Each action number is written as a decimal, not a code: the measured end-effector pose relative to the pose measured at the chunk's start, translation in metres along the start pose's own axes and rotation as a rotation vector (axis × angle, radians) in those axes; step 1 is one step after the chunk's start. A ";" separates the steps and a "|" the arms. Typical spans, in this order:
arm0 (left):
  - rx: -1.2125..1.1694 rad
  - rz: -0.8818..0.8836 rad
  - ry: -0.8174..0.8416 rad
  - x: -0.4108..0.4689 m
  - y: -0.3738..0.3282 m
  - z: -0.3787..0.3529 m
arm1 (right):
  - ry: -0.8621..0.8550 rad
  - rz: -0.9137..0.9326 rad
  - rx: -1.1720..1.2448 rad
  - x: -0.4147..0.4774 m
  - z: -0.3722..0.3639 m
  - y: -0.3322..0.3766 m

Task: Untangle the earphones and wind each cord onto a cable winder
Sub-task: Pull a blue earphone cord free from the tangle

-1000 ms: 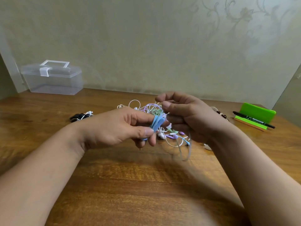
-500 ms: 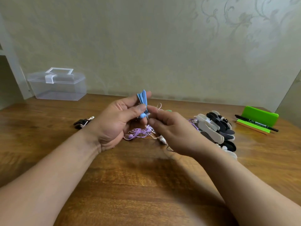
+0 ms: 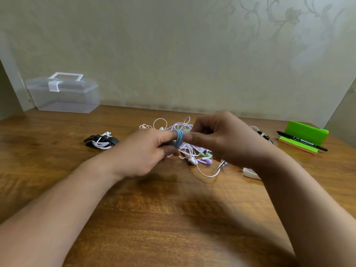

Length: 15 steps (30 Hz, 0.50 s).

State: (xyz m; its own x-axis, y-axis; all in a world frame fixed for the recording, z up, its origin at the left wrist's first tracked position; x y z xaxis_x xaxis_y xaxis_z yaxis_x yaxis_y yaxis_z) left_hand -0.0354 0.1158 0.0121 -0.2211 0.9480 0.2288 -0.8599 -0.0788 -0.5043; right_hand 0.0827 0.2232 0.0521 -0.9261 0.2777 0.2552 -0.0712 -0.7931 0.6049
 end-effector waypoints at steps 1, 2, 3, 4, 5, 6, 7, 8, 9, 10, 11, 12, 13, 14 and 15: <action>-0.047 0.005 0.070 -0.002 -0.004 -0.005 | 0.018 0.009 0.048 0.000 0.000 -0.001; -0.127 -0.011 0.155 -0.004 -0.010 -0.010 | 0.029 0.019 0.106 0.000 -0.001 -0.002; -0.232 -0.041 0.244 -0.006 -0.018 -0.015 | 0.035 0.027 0.175 0.000 0.000 -0.004; -0.355 -0.081 0.318 -0.009 -0.026 -0.018 | 0.042 0.035 0.259 0.001 0.000 -0.008; -0.493 -0.122 0.369 -0.012 -0.035 -0.020 | 0.052 0.039 0.368 0.002 0.000 -0.011; -0.634 -0.151 0.393 -0.014 -0.039 -0.020 | 0.068 0.044 0.488 0.003 -0.001 -0.014; -0.781 -0.168 0.394 -0.016 -0.042 -0.019 | 0.088 0.047 0.603 0.003 -0.006 -0.015; -0.930 -0.177 0.363 -0.015 -0.044 -0.016 | 0.100 0.042 0.692 0.004 -0.010 -0.016; -1.067 -0.179 0.297 -0.013 -0.042 -0.012 | 0.102 0.027 0.743 0.005 -0.016 -0.018; -1.180 -0.166 0.199 -0.010 -0.037 -0.006 | 0.098 0.008 0.749 0.006 -0.023 -0.023; -1.250 -0.144 0.088 -0.006 -0.029 0.001 | 0.094 -0.014 0.717 0.008 -0.030 -0.026; -1.274 -0.118 -0.015 -0.002 -0.020 0.008 | 0.095 -0.037 0.655 0.009 -0.037 -0.028; -1.246 -0.102 -0.105 0.002 -0.011 0.013 | 0.091 -0.052 0.562 0.009 -0.041 -0.027; -1.161 -0.086 -0.183 0.005 -0.002 0.018 | 0.085 -0.046 0.447 0.009 -0.043 -0.022; -1.025 -0.074 -0.239 0.005 0.005 0.021 | 0.078 -0.025 0.320 0.008 -0.044 -0.013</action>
State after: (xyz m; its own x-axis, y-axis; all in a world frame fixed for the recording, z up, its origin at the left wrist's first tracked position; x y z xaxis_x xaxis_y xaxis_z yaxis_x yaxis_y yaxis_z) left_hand -0.0504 0.1137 0.0288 -0.3649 0.8455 0.3898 -0.0998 0.3807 -0.9193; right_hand 0.0597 0.2119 0.0129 -0.9520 0.2432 0.1860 0.0140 -0.5723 0.8199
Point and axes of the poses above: each hand's wrist, its own x-axis towards the middle knuckle, its own z-axis out of the back of the hand, y = z × x, the point moved 8 cm from there along x, towards the middle knuckle, and after that the axes turned 5 degrees about y, right-handed, at the moved point
